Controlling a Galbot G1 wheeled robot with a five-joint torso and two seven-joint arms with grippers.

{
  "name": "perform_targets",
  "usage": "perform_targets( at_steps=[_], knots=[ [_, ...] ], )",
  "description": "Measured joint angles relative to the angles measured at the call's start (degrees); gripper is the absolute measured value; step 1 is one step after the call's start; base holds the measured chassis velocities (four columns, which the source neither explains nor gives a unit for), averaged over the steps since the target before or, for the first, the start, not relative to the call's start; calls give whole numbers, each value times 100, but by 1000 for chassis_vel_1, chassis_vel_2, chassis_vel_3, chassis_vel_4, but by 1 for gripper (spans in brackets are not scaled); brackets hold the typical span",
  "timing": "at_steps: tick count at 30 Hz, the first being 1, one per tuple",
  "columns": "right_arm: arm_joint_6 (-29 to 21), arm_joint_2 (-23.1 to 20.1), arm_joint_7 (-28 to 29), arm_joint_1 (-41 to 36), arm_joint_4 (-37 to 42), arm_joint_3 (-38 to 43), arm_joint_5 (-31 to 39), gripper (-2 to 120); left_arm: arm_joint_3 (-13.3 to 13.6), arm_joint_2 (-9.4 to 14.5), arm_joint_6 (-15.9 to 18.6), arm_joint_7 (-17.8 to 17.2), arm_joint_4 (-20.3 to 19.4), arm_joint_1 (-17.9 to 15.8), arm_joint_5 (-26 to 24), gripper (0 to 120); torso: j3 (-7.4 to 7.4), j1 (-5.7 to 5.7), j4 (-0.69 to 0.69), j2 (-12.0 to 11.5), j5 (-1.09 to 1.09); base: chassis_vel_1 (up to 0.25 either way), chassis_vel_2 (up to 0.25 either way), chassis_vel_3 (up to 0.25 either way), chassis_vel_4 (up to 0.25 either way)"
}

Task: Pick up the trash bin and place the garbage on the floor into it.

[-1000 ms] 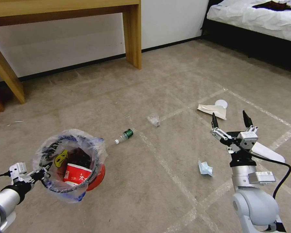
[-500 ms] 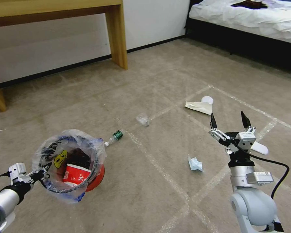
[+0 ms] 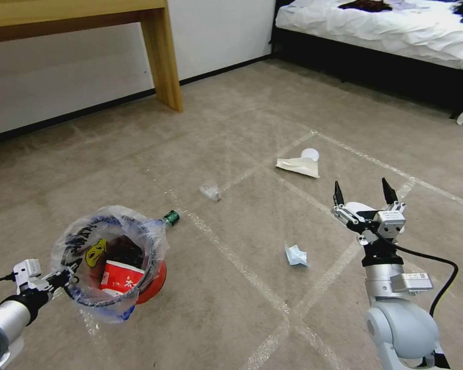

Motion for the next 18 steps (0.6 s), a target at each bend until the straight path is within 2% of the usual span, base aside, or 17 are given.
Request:
perform_targets(
  at_steps=[4, 8, 18],
  knots=[
    [1, 1, 2, 13, -36, -14, 0, 100, 0, -7, 0, 0, 8, -1, -4, 1, 0, 0, -2, 0, 0, 0, 0, 0, 0],
    [2, 2, 5, 12, -61, -26, 1, 100, 8, -33, -2, -1, 18, -6, -5, 1, 0, 0, 3, 0, 0, 0, 0, 0, 0],
    [4, 18, 5, 0, -88, -20, 5, 100, 25, -55, -15, 0, 34, -2, 13, 1, 0, 0, 1, 0, 0, 0, 0, 0, 0]
  ],
)
